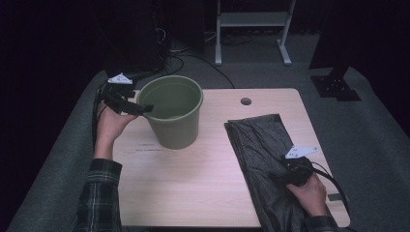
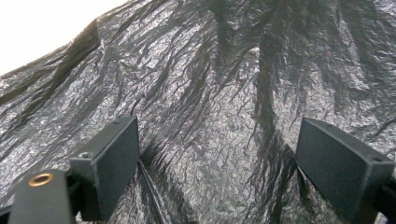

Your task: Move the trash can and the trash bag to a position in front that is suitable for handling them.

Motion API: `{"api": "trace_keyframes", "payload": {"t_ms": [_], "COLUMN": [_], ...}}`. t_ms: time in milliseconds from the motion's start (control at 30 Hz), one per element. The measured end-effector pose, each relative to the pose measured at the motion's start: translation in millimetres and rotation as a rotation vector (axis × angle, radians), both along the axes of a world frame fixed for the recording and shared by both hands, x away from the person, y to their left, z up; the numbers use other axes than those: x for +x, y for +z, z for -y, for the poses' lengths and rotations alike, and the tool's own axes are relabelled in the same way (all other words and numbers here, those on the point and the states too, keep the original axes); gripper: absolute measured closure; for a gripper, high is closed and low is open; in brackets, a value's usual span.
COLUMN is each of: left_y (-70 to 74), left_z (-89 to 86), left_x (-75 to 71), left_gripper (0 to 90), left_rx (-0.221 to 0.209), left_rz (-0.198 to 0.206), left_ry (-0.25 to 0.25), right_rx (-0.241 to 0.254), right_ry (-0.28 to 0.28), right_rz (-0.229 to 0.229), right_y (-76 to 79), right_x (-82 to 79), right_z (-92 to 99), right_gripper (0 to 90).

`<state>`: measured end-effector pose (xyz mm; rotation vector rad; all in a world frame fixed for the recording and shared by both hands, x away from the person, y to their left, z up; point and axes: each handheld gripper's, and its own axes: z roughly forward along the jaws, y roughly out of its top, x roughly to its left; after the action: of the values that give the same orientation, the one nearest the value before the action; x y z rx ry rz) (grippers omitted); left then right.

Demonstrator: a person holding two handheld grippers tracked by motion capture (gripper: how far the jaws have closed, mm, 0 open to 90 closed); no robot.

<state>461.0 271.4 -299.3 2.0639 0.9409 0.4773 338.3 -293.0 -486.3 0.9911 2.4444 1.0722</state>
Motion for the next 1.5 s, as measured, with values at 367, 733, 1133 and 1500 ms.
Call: {"api": "trace_keyframes", "payload": {"t_ms": [367,733,1133,1500], "left_y": [-12.1,-15.5,-18.3,-18.6], "left_z": [0.5,4.2,19.4,40.0], "left_x": [7.3,-5.7,-38.4,-69.0], "left_gripper": [0.0,0.0,0.0,0.0], "left_rx": [0.004,-0.029,-0.053,-0.047], "left_rz": [-0.055,-0.067,-0.061,-0.069], "left_ry": [-0.009,-0.026,-0.080,-0.159], "right_rx": [0.000,0.000,0.000,0.001], "right_ry": [0.001,0.001,0.001,0.000], "right_rz": [0.000,0.000,0.002,-0.001], "right_y": [0.0,0.0,0.0,0.0], "right_x": [-0.1,-0.1,0.0,-0.2], "right_z": [0.0,0.0,0.0,-0.1], "right_gripper": [12.3,12.3,12.3,12.3]}}
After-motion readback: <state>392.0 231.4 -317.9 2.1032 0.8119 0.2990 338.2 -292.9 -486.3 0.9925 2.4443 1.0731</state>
